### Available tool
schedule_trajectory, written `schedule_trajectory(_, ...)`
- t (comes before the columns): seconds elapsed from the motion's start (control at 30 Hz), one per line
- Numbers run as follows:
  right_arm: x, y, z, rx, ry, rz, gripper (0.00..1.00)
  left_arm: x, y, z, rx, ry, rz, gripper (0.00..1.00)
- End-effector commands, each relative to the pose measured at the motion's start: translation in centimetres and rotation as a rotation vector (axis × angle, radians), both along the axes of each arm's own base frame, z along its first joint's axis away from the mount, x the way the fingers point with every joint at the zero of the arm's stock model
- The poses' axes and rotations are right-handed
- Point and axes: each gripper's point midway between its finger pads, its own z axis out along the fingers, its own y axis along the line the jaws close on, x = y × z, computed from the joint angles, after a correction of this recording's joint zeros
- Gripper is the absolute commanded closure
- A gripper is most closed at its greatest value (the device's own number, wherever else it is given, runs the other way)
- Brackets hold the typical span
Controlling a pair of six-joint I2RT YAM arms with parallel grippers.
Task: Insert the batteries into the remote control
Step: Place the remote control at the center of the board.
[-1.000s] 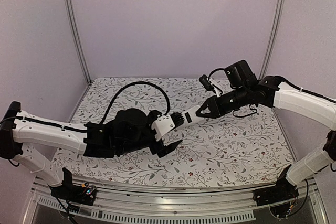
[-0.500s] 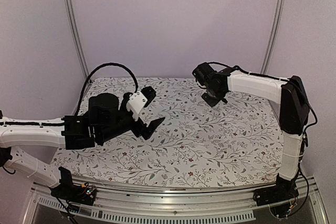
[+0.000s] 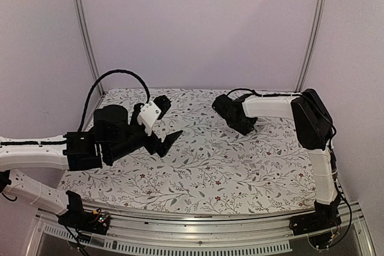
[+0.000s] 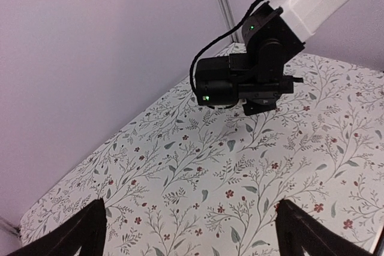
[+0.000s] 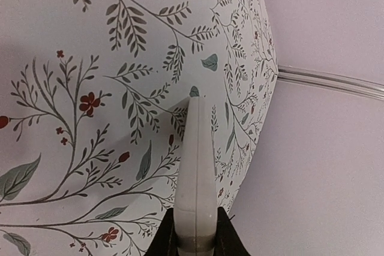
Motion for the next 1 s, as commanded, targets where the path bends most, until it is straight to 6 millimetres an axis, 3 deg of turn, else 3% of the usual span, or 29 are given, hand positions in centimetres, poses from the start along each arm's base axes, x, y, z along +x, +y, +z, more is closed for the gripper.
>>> schedule_trajectory(0.0, -0.7, 0.0, -2.9, -0.039, 0.061, 0.006, 0.85, 0.5, 1.2, -0.2, 0.03, -0.015, 0.034, 0.02)
schedule_trajectory(0.13, -0.9, 0.2, -3.5, -0.027, 0.083, 0.015, 0.61, 0.6, 1.6, 0.0, 0.043, -0.029, 0.047, 0.02)
schedule_trajectory(0.37, -2.3, 1.2, -5.2, 0.052, 0.2, 0.058, 0.46, 0.7, 3.0, 0.8, 0.046, -0.056, 0.077, 0.01)
schedule_trajectory(0.53, -3.4, 2.2, -5.6, 0.131, 0.275, 0.084, 0.28, 0.7, 3.4, 1.0, 0.048, -0.065, 0.089, 0.01)
schedule_trajectory(0.67, -4.2, 2.8, -5.9, 0.175, 0.329, 0.104, 0.2, 0.8, 3.5, 1.2, 0.047, -0.068, 0.092, 0.01)
schedule_trajectory(0.83, -4.3, 5.6, -3.2, 0.349, 0.33, 0.155, 0.12, 0.7, 3.6, 1.1, 0.049, -0.065, 0.091, 0.0)
schedule_trajectory(0.93, -3.9, 7.5, 0.8, 0.529, 0.272, 0.199, 0.11, 0.9, 3.6, 1.0, 0.033, -0.053, 0.1, 0.0)
schedule_trajectory(0.97, -3.0, 7.8, 3.2, 0.634, 0.209, 0.202, 0.11, 1.2, 3.7, 0.9, 0.02, -0.039, 0.108, 0.0)
